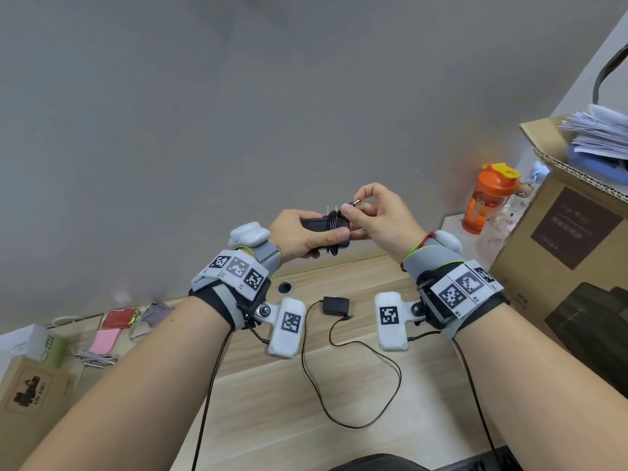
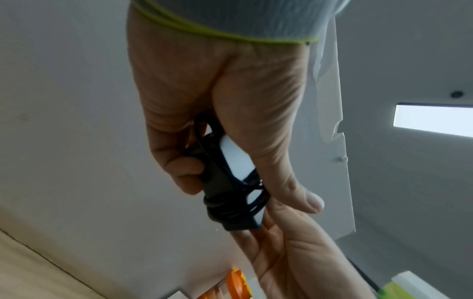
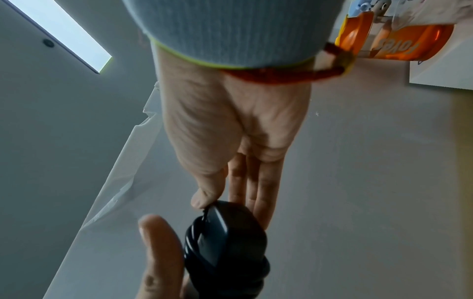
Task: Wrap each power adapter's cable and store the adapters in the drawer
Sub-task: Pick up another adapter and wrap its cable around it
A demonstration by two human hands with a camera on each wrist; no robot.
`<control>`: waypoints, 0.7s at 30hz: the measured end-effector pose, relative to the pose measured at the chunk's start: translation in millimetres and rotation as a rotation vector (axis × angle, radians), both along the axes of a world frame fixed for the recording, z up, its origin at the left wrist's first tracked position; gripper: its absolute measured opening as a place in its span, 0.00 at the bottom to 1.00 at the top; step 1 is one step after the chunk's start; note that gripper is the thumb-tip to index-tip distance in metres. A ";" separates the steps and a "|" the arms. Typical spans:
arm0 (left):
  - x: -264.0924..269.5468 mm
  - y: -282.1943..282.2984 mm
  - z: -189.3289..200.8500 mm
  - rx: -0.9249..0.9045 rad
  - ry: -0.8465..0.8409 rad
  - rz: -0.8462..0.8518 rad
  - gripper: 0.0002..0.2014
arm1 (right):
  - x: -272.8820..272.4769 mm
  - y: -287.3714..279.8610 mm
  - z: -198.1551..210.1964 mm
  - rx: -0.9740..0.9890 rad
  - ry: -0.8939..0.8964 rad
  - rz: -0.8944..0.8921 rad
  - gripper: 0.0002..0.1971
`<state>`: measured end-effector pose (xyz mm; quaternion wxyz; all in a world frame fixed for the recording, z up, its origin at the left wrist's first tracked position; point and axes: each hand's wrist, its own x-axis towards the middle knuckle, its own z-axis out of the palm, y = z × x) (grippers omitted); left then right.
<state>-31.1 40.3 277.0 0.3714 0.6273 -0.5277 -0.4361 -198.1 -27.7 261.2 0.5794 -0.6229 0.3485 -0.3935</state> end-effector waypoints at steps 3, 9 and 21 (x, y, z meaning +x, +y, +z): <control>0.3 -2.2 -4.1 -0.031 -0.104 0.008 0.16 | 2.7 -2.3 -0.1 -0.025 0.084 -0.045 0.11; 2.7 -6.0 -16.8 -0.056 -0.348 0.025 0.31 | 11.2 -6.1 -11.4 -0.119 0.309 -0.174 0.12; 9.8 5.8 -40.2 0.013 -0.332 -0.086 0.30 | 5.5 -0.6 -25.0 0.173 0.225 0.000 0.09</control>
